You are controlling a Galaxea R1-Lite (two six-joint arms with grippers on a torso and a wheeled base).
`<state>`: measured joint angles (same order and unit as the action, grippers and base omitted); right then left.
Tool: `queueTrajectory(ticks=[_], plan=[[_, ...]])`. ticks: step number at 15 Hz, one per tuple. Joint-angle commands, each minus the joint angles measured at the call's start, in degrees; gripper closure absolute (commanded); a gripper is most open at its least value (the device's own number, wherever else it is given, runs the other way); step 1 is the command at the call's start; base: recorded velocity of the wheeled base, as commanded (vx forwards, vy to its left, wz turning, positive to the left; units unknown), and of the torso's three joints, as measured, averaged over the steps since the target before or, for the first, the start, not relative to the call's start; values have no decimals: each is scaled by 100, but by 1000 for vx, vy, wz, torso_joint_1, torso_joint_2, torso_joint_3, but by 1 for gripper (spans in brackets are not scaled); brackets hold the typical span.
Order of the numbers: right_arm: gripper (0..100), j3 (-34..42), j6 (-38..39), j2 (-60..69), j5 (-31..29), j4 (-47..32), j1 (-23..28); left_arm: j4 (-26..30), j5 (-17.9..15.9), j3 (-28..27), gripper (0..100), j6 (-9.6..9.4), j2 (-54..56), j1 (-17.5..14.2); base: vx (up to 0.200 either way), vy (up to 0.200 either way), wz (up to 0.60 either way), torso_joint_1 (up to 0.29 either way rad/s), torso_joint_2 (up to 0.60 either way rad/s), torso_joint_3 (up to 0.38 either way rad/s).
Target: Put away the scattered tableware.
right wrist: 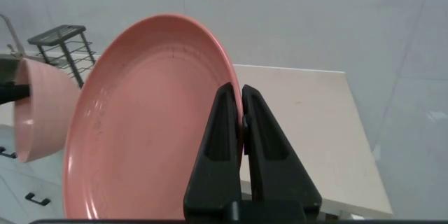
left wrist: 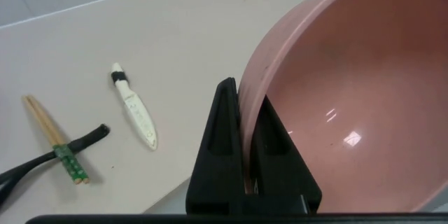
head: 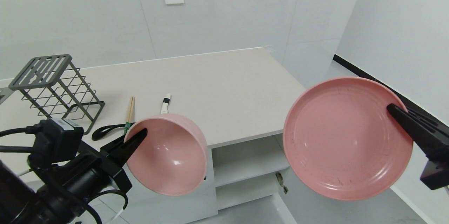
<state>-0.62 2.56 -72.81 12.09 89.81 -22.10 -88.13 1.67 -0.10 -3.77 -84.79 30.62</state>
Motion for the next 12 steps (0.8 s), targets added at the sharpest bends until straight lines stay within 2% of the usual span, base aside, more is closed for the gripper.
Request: queueTrajectory(ticks=[1,4,8,12], plan=[[100,1,-1,-5,4,19,-5,-12,9,1,100,8,-3,-4,0,0,0,0,0,0],[100,9,-212,-84,4,19,22,-12,0,1,100,8,6,-4,0,0,0,-20,45,30],[100,45,-291,-163,4,19,22,6,9,1,100,16,-12,31,0,0,0,-146,329,172],[100,45,-300,-207,-5,19,48,393,0,1,100,16,23,49,0,0,0,-172,381,212]])
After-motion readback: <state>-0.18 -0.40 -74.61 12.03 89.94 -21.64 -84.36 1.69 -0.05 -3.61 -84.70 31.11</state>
